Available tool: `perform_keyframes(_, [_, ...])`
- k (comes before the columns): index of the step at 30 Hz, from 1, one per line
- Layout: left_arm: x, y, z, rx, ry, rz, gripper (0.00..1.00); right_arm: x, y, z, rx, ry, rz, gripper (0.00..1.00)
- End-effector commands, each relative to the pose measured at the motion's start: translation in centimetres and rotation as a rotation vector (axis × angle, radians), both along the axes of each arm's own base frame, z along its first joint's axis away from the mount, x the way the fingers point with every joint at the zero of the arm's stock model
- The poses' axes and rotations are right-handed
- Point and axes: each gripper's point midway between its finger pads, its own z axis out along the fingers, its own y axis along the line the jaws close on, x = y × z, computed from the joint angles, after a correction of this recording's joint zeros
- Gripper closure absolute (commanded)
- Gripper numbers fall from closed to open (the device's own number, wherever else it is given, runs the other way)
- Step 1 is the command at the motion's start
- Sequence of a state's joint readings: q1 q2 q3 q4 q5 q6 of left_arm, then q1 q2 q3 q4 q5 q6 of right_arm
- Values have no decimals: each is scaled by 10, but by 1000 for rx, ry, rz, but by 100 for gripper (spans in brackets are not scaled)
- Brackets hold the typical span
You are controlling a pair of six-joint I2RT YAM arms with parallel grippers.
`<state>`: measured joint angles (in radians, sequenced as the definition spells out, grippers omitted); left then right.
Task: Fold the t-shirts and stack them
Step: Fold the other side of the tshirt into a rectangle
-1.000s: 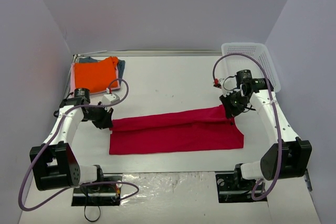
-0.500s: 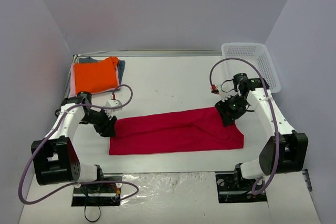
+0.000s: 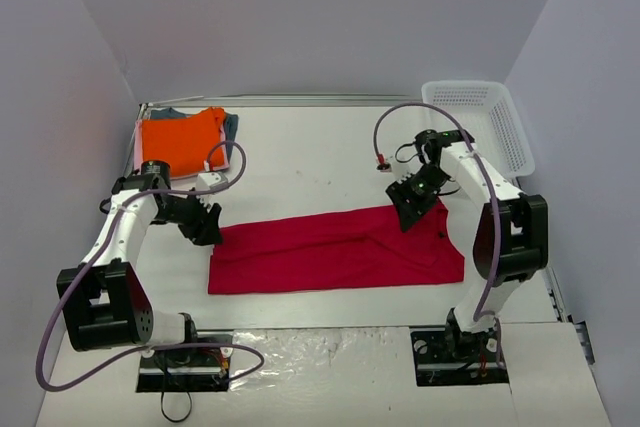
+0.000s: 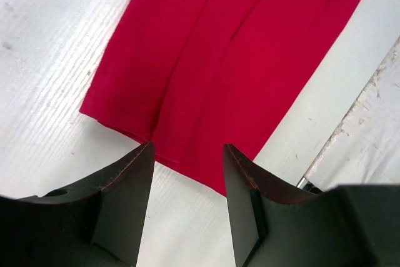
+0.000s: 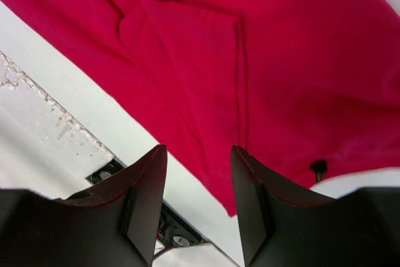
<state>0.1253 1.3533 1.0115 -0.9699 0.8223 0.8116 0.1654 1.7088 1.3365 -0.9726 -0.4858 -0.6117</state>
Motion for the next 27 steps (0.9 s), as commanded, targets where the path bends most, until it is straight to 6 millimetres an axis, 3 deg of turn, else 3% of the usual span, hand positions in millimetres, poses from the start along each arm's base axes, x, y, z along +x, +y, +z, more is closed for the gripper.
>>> perform_keyframes(1, [13, -2, 22, -31, -72, 54, 54, 10, 18, -6, 50, 29, 47, 59])
perform_keyframes(15, [16, 6, 18, 11, -86, 107, 54, 42, 33, -45, 64, 103, 90, 60])
perform_keyframes(27, [18, 9, 17, 15, -77, 123, 54, 40, 44, -58, 82, 140, 125, 60])
